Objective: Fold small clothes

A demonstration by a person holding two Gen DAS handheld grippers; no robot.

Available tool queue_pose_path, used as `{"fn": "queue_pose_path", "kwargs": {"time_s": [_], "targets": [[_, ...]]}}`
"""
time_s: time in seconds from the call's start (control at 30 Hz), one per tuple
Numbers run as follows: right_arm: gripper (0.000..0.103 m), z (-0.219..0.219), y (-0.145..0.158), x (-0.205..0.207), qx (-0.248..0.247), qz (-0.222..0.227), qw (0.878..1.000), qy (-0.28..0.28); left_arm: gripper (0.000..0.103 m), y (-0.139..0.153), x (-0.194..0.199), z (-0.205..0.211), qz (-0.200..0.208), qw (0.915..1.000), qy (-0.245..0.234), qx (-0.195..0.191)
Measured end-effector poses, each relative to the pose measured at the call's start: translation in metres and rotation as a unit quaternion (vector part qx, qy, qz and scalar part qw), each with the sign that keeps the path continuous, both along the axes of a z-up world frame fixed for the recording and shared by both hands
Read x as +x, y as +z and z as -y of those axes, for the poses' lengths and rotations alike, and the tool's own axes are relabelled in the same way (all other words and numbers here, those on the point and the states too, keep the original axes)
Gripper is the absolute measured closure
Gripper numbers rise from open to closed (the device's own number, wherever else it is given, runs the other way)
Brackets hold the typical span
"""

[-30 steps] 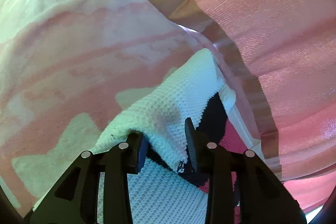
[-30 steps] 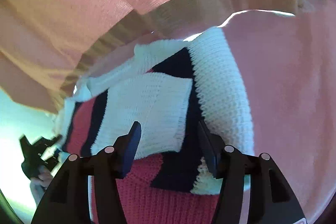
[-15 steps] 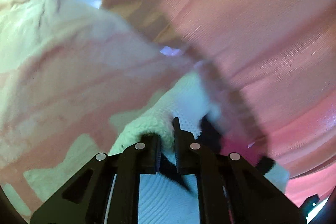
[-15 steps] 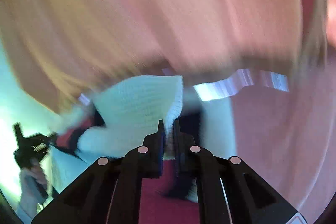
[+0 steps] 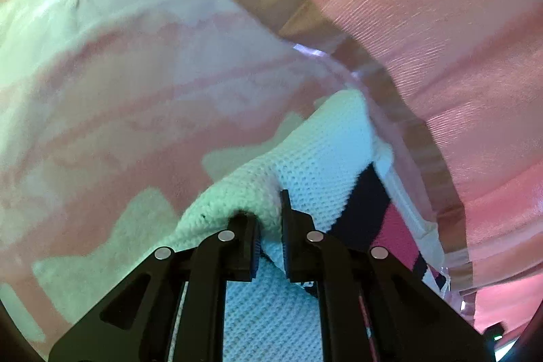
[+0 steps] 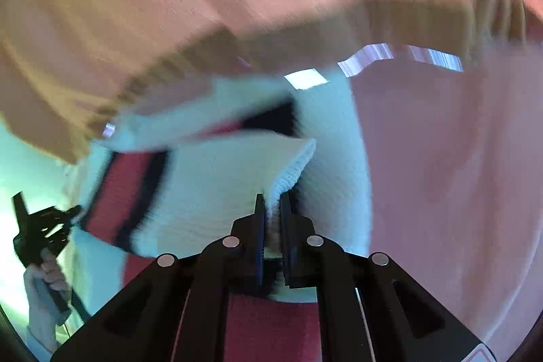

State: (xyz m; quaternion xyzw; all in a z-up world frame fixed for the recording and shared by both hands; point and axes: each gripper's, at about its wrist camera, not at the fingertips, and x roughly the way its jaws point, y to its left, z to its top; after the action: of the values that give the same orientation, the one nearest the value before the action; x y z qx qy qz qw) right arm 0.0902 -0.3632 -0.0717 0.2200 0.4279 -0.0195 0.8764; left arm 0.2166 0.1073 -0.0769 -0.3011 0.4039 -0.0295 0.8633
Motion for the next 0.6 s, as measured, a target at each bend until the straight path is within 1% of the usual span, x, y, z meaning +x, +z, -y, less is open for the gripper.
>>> {"fn": "queue_pose_path", "kwargs": {"time_s": [0.03, 0.07, 0.1, 0.13, 0.17, 0.2, 0.23, 0.27, 0.33, 0.4, 0.43, 0.5, 0.53, 0.6], "targets": [[0.096, -0.005, 0.010, -0.001, -0.019, 0.013, 1.000, 0.009, 0.094, 0.002, 0.000, -0.001, 0.004, 1.0000, -0.002, 0.008], [0.096, -0.007, 0.007, -0.002, -0.027, 0.008, 1.000, 0.011, 0.094, -0.001, 0.002, -0.002, -0.002, 0.9999, -0.005, 0.012], [0.095, -0.006, -0.003, -0.002, -0.028, -0.010, 1.000, 0.011, 0.094, -0.006, 0.004, -0.002, -0.011, 0.9998, -0.007, 0.012], [0.095, -0.001, -0.023, 0.002, -0.020, -0.046, 0.999, 0.011, 0.093, -0.014, 0.008, -0.002, -0.024, 0.9996, -0.013, 0.011], [0.096, 0.001, -0.030, 0.000, -0.012, -0.050, 0.999, 0.009, 0.092, -0.015, 0.008, 0.000, -0.021, 0.9996, -0.014, 0.012], [0.091, 0.002, -0.027, -0.003, -0.016, -0.043, 0.999, 0.005, 0.091, -0.011, 0.007, 0.001, -0.021, 0.9994, -0.019, 0.021], [0.088, -0.001, -0.015, -0.004, -0.032, -0.047, 0.998, 0.002, 0.091, -0.008, 0.005, 0.002, -0.022, 0.9993, -0.022, 0.021], [0.086, -0.004, -0.003, -0.008, -0.049, -0.039, 0.998, -0.004, 0.089, -0.003, 0.001, 0.001, -0.020, 0.9994, -0.024, 0.015], [0.085, -0.011, 0.026, -0.021, -0.075, -0.002, 0.997, -0.007, 0.087, 0.008, -0.007, -0.002, -0.012, 0.9997, -0.021, 0.006], [0.084, -0.019, 0.041, -0.025, -0.078, 0.018, 0.997, -0.007, 0.085, 0.018, -0.018, -0.004, -0.002, 0.9998, -0.019, -0.003], [0.086, -0.026, 0.044, -0.025, -0.060, 0.030, 0.998, 0.003, 0.085, 0.022, -0.023, -0.005, 0.002, 0.9998, -0.017, -0.005], [0.097, -0.044, 0.044, -0.022, -0.033, 0.036, 0.998, 0.032, 0.084, 0.031, -0.031, -0.003, 0.017, 0.9998, -0.014, -0.002], [0.098, -0.060, 0.041, -0.016, -0.026, 0.035, 0.997, 0.057, 0.084, 0.036, -0.037, 0.001, 0.022, 0.9996, -0.017, -0.006], [0.099, -0.083, 0.032, -0.011, -0.026, 0.029, 0.996, 0.085, 0.084, 0.042, -0.045, 0.015, 0.032, 0.9987, -0.033, -0.019]]}}
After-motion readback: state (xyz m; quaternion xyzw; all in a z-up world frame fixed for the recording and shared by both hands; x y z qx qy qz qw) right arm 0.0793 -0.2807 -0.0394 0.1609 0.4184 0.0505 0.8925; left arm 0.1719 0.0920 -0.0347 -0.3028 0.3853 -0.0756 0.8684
